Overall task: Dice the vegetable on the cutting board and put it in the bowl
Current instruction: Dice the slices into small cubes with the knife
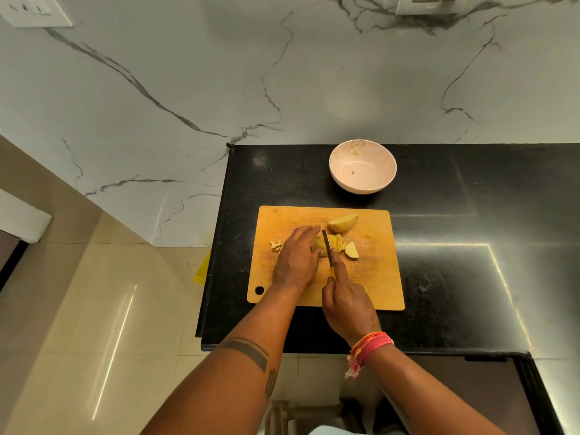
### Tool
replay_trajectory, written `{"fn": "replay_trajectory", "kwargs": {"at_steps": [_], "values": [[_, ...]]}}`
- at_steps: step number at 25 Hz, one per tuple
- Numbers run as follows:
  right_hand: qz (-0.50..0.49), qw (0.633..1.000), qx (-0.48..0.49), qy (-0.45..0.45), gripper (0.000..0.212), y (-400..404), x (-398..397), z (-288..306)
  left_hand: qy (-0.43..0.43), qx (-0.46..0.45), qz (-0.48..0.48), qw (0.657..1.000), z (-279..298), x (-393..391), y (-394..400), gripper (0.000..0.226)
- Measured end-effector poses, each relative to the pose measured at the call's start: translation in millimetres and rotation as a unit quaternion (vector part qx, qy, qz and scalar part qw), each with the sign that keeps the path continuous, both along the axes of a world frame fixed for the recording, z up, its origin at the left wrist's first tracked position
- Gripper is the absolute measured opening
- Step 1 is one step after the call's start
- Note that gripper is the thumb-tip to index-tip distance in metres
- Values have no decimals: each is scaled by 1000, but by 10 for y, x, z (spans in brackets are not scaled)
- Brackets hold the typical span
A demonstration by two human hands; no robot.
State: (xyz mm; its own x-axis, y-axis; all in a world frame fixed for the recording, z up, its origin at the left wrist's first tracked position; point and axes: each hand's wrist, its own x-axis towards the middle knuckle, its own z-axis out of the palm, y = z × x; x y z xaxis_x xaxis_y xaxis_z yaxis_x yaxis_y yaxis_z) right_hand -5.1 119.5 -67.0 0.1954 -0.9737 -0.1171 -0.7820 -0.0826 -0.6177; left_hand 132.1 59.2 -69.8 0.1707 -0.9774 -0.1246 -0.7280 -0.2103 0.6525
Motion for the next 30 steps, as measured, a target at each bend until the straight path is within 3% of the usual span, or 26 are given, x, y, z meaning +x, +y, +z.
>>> {"fn": "replay_trajectory", "kwargs": {"at_steps": [6,13,21,27,30], "values": [[-16,1000,-8,3,63,39,-82,-12,40,-5,13,999,-99,58,4,37],[-13,1000,-10,4,63,62,-107,-11,15,17,-25,999,-79,65,-19,46],[14,1000,4,0,63,92,-68,21,25,9,1,1000,-88,96,26,40],[40,998,30,36,65,85,-82,47,16,-11,28,999,-85,73,61,23],[34,998,37,30,65,37,-109,42,18,-13,16,1000,-89,48,81,34]]}}
